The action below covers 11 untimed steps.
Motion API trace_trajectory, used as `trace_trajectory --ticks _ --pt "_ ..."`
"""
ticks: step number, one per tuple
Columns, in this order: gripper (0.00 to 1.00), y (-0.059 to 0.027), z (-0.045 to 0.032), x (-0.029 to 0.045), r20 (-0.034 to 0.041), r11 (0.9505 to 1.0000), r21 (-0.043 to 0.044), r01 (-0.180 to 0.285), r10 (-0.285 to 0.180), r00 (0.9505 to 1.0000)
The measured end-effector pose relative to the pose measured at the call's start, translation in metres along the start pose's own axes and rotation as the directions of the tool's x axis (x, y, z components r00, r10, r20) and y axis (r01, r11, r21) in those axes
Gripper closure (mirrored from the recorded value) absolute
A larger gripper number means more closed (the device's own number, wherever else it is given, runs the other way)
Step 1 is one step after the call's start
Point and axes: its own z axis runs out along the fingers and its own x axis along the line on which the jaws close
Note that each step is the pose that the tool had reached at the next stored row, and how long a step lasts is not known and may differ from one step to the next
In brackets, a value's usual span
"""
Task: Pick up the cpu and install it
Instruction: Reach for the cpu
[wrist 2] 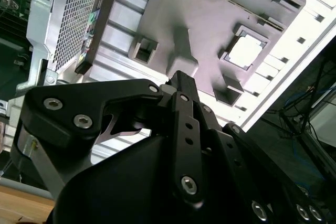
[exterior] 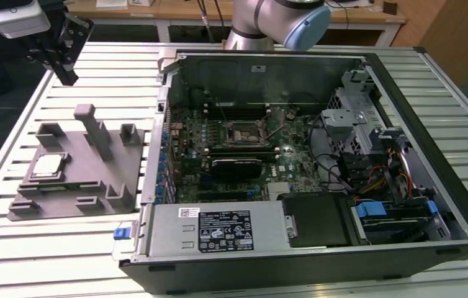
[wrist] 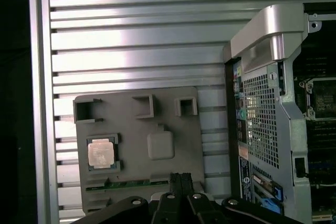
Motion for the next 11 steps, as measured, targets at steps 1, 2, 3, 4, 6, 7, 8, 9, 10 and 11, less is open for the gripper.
trace_trajectory --ticks 1,2,3,4,6,7,8,9,10,11 --pt "0.89 -0.0001 0.0 0.001 -0.0001 1.0 0.0001 0.0 0.0 1.0" --pt "0.89 -0.0002 0.0001 0.0021 0.0 1.0 0.0 0.0 0.0 1.0" --pt "0.89 -0.0003 0.0001 0.0031 0.0001 1.0 0.0 0.0 0.0 1.0" --pt "0.89 -0.0003 0.0001 0.0041 0.0 1.0 0.0 0.0 0.0 1.0" --pt "0.89 -0.0005 0.0001 0.0061 -0.0001 1.0 0.0001 0.0 0.0 1.0" --pt "0.89 -0.0005 0.0002 0.0072 0.0 1.0 0.0 0.0 0.0 1.0" --pt "0.89 -0.0006 0.0002 0.0082 -0.0001 1.0 0.0 0.0 0.0 1.0" --pt "0.89 -0.0007 0.0002 0.0092 0.0 1.0 0.0 0.0 0.0 1.0" --pt "0.89 -0.0008 0.0003 0.0103 0.0 1.0 0.0 0.0 0.0 1.0" --pt "0.89 -0.0009 0.0003 0.0113 0.0001 1.0 0.0 0.0 0.0 1.0"
